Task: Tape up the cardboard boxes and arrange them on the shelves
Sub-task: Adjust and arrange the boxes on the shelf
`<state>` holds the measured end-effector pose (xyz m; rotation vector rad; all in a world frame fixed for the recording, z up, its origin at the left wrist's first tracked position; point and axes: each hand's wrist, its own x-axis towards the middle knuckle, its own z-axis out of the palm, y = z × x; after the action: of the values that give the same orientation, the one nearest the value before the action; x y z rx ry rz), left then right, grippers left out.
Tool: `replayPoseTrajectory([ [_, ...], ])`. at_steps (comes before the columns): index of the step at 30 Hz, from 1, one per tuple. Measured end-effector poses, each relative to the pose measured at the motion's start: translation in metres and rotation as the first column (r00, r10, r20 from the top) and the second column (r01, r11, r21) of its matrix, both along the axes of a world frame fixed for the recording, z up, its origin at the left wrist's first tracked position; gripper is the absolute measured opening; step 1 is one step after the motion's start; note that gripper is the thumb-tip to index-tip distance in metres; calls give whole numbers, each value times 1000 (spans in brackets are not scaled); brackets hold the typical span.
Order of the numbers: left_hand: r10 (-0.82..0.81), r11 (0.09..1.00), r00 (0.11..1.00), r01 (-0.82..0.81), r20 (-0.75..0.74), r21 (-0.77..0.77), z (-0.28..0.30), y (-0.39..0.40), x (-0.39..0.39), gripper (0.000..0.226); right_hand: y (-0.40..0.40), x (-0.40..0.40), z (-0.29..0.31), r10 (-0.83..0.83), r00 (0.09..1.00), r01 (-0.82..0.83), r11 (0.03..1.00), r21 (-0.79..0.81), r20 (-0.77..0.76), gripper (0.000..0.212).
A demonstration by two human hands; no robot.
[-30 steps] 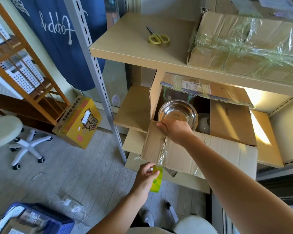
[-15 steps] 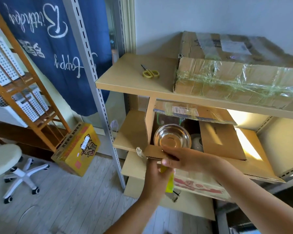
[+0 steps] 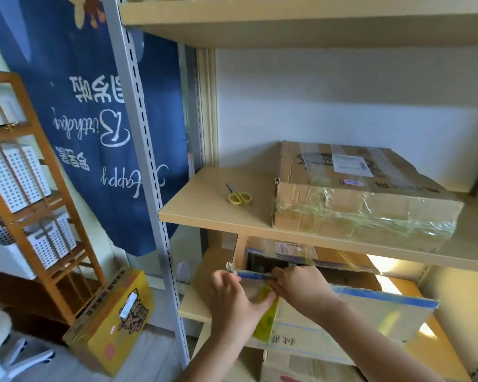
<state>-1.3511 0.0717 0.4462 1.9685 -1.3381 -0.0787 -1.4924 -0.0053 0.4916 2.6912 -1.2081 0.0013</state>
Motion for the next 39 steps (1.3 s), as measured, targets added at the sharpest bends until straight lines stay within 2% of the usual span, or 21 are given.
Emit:
replayPoseTrajectory([
  [2,65,997,995,-62,74,-45,1,-10,-1,90,-6,8,12,-9,999,8,1000,-22,-31,22],
  [3,67,998,995,-65,68,-19,1,-14,-2,100,-8,11,17,1,999,-2,1000,-20,-44,16],
  [5,83,988,995,-89,52,128,0,-23,-2,118,-10,21,29,26,998,-25,1000,19,-53,17],
  [7,116,988,992,-120,46,95,-3,-29,0,100,-12,36,43,40,999,-41,997,66,10,21],
  [9,130,991,991,-131,12,40,-5,-34,1,85,-13,61,62,45,989,-55,996,70,141,27],
  [11,123,992,992,-121,-32,47,0,-35,0,88,-18,94,86,47,957,-47,999,-8,288,33],
  [13,84,996,990,-79,-117,43,10,-26,-1,88,-33,124,105,-70,932,82,996,-19,354,34],
  [16,96,994,976,-103,-197,-24,11,-24,-2,91,-70,150,116,-248,879,222,969,111,408,36],
  [17,119,990,975,-131,-188,-53,8,-23,-2,91,-80,153,115,-269,895,238,963,129,355,38],
  [19,171,972,981,-183,-91,-147,1,-20,2,87,-91,154,113,-261,948,246,964,100,185,34],
  [20,179,965,983,-181,-30,-188,0,-18,4,82,-91,154,114,-273,948,257,960,113,163,30],
  [23,71,978,970,-22,231,-209,6,-17,11,56,-70,141,127,-335,905,294,938,183,263,22],
  [25,-64,977,912,140,406,-159,9,-19,20,36,-47,121,128,-263,922,216,959,184,285,19],
  [27,-213,957,844,282,493,-69,9,-22,33,20,-21,91,120,-172,927,120,978,171,333,14],
  [29,-254,950,828,310,500,-31,8,-21,41,18,7,52,106,-143,885,41,972,233,443,13],
  [31,-130,977,901,187,414,-101,9,-13,38,29,32,7,88,-221,817,4,926,378,533,9],
  [33,13,981,974,31,228,-190,5,-2,27,41,49,-33,63,-289,834,18,867,499,471,18],
  [35,31,984,999,-36,-36,-174,1,8,13,40,57,-58,33,-329,875,44,784,620,354,16],
  [36,11,994,976,-35,-216,-104,0,12,7,37,59,-64,21,-309,907,51,756,652,287,15],
  [37,-8,1000,908,-1,-418,-21,1,15,2,31,57,-66,10,-283,930,58,744,666,235,15],
  [39,-35,993,681,105,-732,50,5,18,-8,21,48,-65,-3,-282,930,52,736,675,237,12],
])
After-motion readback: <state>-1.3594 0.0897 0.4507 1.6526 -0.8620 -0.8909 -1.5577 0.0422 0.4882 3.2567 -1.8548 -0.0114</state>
